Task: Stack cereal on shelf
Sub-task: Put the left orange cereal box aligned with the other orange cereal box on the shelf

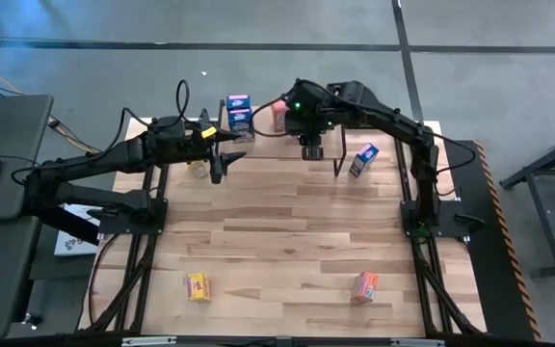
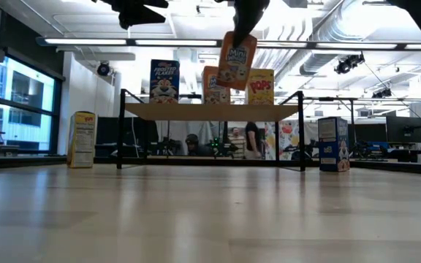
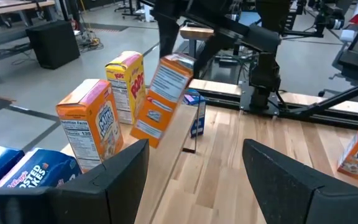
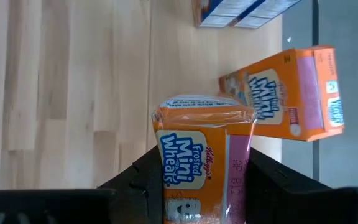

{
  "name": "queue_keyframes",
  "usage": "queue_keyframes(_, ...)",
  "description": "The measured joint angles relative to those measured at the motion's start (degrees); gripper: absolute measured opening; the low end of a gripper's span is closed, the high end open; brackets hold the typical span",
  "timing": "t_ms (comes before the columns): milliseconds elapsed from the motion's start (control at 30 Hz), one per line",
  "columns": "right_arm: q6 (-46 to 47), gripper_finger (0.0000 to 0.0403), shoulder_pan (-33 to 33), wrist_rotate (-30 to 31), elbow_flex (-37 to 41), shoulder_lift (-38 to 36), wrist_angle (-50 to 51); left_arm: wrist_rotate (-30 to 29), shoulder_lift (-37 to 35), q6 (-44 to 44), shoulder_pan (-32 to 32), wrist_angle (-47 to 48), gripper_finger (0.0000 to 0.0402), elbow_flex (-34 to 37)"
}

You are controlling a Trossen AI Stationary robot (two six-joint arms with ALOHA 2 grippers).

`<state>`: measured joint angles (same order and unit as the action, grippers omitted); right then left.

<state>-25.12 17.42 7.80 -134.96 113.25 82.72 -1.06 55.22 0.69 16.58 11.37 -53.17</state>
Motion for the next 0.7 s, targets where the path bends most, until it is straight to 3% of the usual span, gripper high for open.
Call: queue_keyframes(700,-4.9,0.0145,0.2,-3.1,2.1,0.0,-6.2,0.0,0.0,0.0,0.0,0.0,0.0251,0.0)
